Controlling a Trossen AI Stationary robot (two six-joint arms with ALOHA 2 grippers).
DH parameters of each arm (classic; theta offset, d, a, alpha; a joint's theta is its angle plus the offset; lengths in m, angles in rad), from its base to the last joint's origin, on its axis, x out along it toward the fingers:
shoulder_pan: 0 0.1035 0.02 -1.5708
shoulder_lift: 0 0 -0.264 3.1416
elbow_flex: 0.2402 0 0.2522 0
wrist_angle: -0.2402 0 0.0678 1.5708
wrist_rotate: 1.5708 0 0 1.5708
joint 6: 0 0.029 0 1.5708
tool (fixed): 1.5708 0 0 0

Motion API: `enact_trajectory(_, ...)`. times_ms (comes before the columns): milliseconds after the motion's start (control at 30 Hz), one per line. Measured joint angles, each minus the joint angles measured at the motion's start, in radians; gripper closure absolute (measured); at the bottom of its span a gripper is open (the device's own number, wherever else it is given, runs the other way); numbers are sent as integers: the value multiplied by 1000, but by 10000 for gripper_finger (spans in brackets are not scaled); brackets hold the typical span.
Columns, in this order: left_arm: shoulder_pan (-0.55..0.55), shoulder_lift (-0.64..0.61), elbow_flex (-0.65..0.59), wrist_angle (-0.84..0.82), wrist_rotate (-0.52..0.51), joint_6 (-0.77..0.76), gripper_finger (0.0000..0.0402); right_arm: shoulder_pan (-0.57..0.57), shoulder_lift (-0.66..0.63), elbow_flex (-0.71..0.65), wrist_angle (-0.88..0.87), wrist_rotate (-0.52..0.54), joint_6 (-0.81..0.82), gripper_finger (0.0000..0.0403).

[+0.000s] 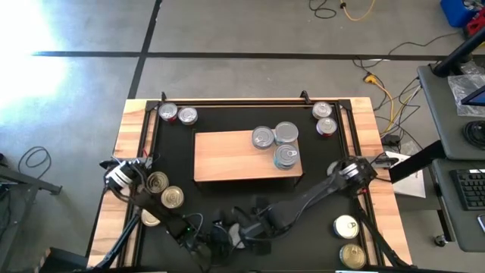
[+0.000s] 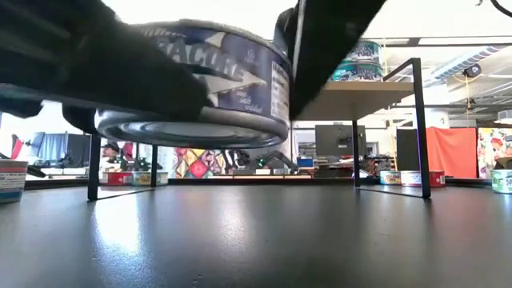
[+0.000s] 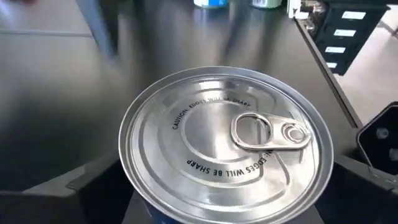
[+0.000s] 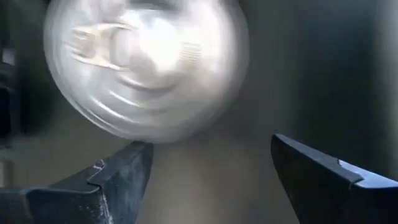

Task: Stack canned seafood by type on shelf
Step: Stack the blue tuna can on top of the blue tuna can on the shelf

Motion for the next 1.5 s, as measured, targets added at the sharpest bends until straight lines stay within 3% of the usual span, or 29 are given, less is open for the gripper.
enact_trajectory(233,76,-128,30,-174,2,-25,18,5,-219,0,-86,153,-9,112)
enact_trajectory(333,130,-176,119,-364,71,-34,18,10,-309,0,-97,187,20,123)
enact_trajectory(467,185,-233,283,-603,67,-39,18,28,-407,-1,-106,248,-7,140)
enact_trajectory(733,384,-337,413,-851,82,114,18,31,-551,-2,-91,459,-259,150)
enact_trajectory(867,524,-407,395,-813,136,270,18,-9,-589,-3,-92,524,-330,135)
enact_trajectory(1067,735,-427,373,-739,393,462,18,-168,-597,-9,-92,483,-357,134)
enact_trajectory(1167,821,-409,373,-694,510,529,18,-284,-602,-9,-73,369,-361,146)
enact_trajectory(1300,906,-390,373,-624,556,592,18,-436,-604,-20,-1,226,-364,171)
enact_trajectory(1500,991,-374,372,-599,754,623,18,-606,-611,-103,115,51,-409,212)
